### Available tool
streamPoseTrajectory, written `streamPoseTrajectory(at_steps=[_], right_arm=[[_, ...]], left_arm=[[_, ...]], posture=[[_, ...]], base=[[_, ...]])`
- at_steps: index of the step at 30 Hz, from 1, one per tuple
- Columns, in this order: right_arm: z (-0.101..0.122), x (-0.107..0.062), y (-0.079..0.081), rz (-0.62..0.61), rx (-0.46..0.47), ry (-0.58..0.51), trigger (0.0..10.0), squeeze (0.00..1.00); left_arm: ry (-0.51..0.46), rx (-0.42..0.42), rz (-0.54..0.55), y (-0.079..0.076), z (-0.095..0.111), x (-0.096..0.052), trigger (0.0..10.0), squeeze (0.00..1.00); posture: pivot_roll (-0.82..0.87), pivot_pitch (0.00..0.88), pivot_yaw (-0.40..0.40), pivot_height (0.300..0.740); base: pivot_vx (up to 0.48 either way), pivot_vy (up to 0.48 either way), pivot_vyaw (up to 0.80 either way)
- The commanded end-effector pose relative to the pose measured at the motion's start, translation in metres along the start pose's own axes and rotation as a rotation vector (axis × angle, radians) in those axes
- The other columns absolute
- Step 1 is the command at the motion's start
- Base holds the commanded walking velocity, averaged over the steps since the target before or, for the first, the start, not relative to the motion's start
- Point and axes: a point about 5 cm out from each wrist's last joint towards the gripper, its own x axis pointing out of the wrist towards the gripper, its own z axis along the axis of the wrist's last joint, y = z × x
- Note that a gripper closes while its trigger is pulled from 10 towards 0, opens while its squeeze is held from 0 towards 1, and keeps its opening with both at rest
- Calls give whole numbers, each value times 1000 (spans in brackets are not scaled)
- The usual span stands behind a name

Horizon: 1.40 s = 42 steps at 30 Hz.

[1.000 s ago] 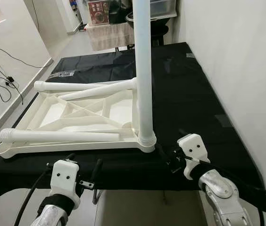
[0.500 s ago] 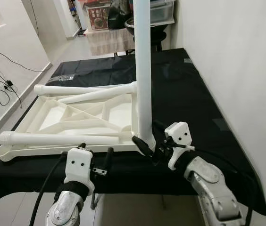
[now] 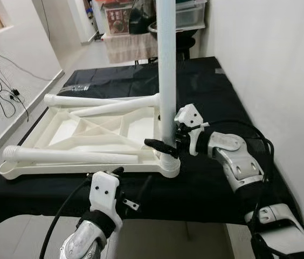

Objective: Building children table

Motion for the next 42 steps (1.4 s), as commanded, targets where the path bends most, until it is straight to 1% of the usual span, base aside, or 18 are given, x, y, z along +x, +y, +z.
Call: streamPoseTrajectory(at_steps=[1,4,7,8,9,17,19,25,26,29,30,32,33,34,35,36,38,42], right_arm=[[-2,6,5,130,-1,33,10000,0],[-3,7,6,207,6,47,10000,0],[-2,12,-1,205,37,43,10000,0],[-1,13,-3,210,48,39,4392,0],[2,15,-5,206,61,28,0,0],[6,17,-12,190,95,6,0,0],[5,14,-16,174,115,5,0,0],[-2,5,-20,117,103,34,0,0],[-8,-1,-23,39,115,61,0,0],[-12,-4,-25,-16,124,80,0,0],[-19,-4,-25,-265,193,74,0,0],[-19,-4,-25,-265,193,74,0,0],[-36,-6,4,-486,318,128,0,0],[-36,-6,4,-486,318,128,0,0],[-45,-8,33,-596,345,158,0,0],[-48,-10,47,-663,357,166,0,0],[-45,-6,50,-654,323,144,0,0],[-38,2,35,-665,264,103,0,0]], left_arm=[[10,-18,-42,-2,1,-4,10000,0],[10,-31,-63,-4,1,-6,10000,0],[14,-47,-104,-7,2,-8,10000,0],[18,-53,-121,-8,2,-9,10000,0],[22,-60,-133,-9,2,-11,10000,0],[32,-112,-120,-4,2,-18,10000,0],[27,-154,-99,-1,4,-21,10000,0],[19,-177,-100,0,6,-21,10000,0],[17,-180,-103,1,7,-19,10000,0],[16,-183,-105,1,7,-19,10000,0],[13,-184,-97,3,7,-18,10000,0],[13,-184,-97,3,7,-18,10000,0],[15,-174,-95,3,8,-17,10000,0],[15,-174,-95,3,8,-17,10000,0],[19,-172,-100,4,7,-15,10000,0],[24,-170,-107,4,5,-12,10000,0],[31,-162,-114,4,4,-9,10000,0],[44,-146,-114,6,3,-3,10000,0]], posture=[[-12,109,63,740],[-12,116,61,740],[-6,139,58,740],[-6,143,58,740],[-6,155,56,740],[-9,175,54,740],[-21,192,55,740],[-43,205,55,740],[-49,208,54,740],[-53,210,52,740],[-61,209,40,740],[-61,209,40,740],[-55,208,34,740],[-55,208,34,740],[-100,198,57,740],[-67,175,41,740],[-46,165,33,740],[-66,156,40,740]], base=[[0,0,0],[0,0,0],[0,0,0],[0,0,0],[0,0,0],[0,0,0],[0,0,0],[0,0,0],[0,0,0],[0,0,0],[0,0,0],[0,0,0],[0,0,0],[0,0,0],[0,0,0],[0,0,0],[0,0,0],[0,0,0]])
